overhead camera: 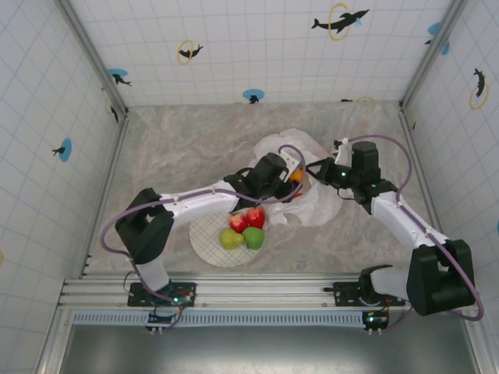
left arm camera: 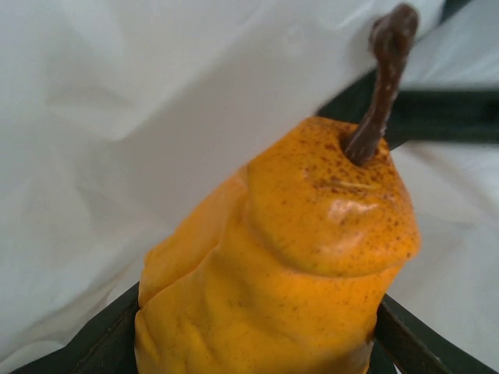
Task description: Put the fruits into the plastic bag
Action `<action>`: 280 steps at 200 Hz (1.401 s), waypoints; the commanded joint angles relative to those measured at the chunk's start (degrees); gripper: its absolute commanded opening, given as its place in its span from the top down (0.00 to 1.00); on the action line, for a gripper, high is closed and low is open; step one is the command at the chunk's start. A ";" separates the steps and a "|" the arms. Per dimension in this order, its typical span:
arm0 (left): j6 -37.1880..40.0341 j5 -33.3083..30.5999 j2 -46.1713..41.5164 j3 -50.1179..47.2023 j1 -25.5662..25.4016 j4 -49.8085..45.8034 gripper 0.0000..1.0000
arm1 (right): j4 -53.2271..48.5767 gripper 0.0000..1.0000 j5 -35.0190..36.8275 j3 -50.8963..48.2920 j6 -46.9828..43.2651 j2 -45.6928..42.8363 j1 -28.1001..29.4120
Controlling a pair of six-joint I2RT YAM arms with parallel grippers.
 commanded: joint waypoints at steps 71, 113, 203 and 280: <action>4.24 -12.70 11.36 1.49 1.73 16.67 0.42 | 3.95 1.00 -2.78 2.09 3.51 2.71 -3.21; 2.47 -9.12 15.63 4.07 1.92 18.61 0.35 | 4.57 1.00 -3.54 1.55 3.22 3.19 -4.52; -0.58 -3.24 5.78 -0.97 2.10 16.63 0.14 | 1.60 1.00 -2.26 1.11 -0.38 2.76 -7.34; -6.29 12.79 -10.79 -12.47 4.72 11.85 0.18 | 1.64 1.00 -1.46 0.76 -1.02 3.72 -7.55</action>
